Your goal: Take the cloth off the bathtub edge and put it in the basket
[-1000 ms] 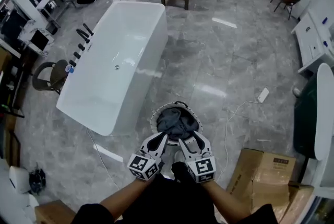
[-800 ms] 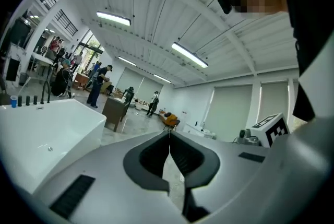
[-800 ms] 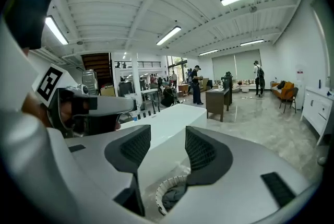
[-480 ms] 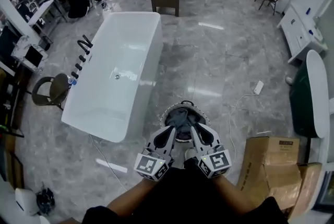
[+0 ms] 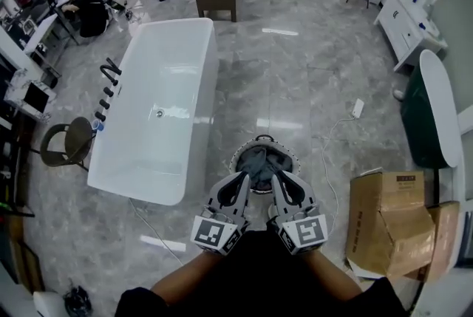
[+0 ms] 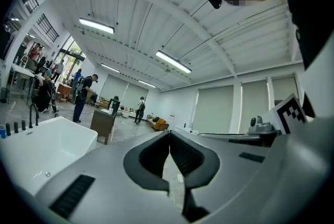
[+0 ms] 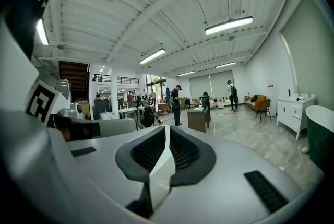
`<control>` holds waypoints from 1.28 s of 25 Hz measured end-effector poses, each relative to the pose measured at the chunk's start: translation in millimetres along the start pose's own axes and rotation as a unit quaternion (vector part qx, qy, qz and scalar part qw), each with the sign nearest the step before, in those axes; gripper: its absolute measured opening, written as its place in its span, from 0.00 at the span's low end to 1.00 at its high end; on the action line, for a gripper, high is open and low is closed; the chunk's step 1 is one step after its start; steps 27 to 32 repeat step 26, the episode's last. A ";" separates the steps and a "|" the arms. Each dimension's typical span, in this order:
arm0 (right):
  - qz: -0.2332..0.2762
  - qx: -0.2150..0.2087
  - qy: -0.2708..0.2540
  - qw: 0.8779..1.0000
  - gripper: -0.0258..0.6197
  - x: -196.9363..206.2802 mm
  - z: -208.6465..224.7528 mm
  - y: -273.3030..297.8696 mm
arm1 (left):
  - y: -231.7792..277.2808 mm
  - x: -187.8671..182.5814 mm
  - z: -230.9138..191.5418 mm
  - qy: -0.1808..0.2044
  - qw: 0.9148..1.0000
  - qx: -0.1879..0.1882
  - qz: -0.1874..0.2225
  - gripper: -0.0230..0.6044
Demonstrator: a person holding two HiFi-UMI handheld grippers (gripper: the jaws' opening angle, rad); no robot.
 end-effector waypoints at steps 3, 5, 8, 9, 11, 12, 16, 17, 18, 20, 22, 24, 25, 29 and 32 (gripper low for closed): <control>-0.003 0.018 -0.007 1.000 0.11 -0.4 -7.0 -0.8 | -3.6 -0.8 -2.1 0.016 1.000 0.001 -0.007 0.06; -0.007 0.031 -0.002 1.000 0.10 2.9 -7.7 -4.0 | -7.1 -1.6 -1.8 0.018 1.000 0.007 -0.007 0.06; -0.011 0.039 -0.004 0.999 0.10 5.6 -10.2 -9.9 | -13.3 -2.1 -2.8 0.015 1.000 0.010 -0.003 0.06; -0.011 0.040 -0.005 0.999 0.10 6.3 -12.4 -11.6 | -15.8 -2.0 -4.1 0.015 1.000 0.008 -0.003 0.06; -0.009 0.040 -0.002 0.999 0.10 7.2 -17.0 -13.8 | -19.6 -0.2 -6.1 0.011 1.000 0.003 -0.005 0.06; -0.009 0.039 0.000 0.999 0.10 7.6 -18.6 -14.4 | -20.5 1.4 -6.3 0.005 1.000 0.002 -0.008 0.06; -0.008 0.038 0.001 0.999 0.09 7.3 -25.6 -15.7 | -22.5 9.8 -2.9 0.007 1.000 0.015 -0.010 0.06; -0.007 0.039 0.001 0.999 0.09 7.3 -27.3 -16.3 | -23.0 11.3 -2.2 0.010 1.000 0.015 -0.012 0.06; -0.006 0.039 0.002 0.999 0.09 8.0 -28.7 -17.2 | -23.6 11.9 -1.0 0.012 1.000 0.016 -0.015 0.06; -0.004 0.040 0.002 0.999 0.09 10.7 -30.6 -19.3 | -24.5 11.4 2.5 0.012 1.000 0.018 -0.020 0.06; -0.004 0.043 0.001 0.999 0.09 12.7 -32.0 -20.4 | -25.4 12.6 2.7 0.006 0.999 0.015 -0.028 0.06; -0.004 0.046 0.000 0.999 0.09 12.4 -33.5 -20.7 | -26.1 14.7 1.1 -0.006 0.999 0.013 -0.039 0.06; -0.004 0.046 0.001 0.999 0.09 11.7 -34.3 -20.8 | -26.2 15.0 0.5 -0.013 0.999 0.014 -0.042 0.06; -0.004 0.046 0.001 0.999 0.09 10.9 -35.0 -20.8 | -26.1 15.2 0.0 -0.019 0.999 0.015 -0.045 0.06; -0.004 0.046 0.001 0.999 0.09 10.9 -35.0 -20.8 | -26.1 15.2 0.0 -0.019 0.999 0.015 -0.045 0.06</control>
Point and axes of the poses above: the fingertips, and each gripper's own axes: y forward along the fingers, z to its right, x out of its underside, the point moved 5 cm from there along -y, backward along the fingers, and after that the axes turned 14 degrees about -x, right-handed, at the moved point
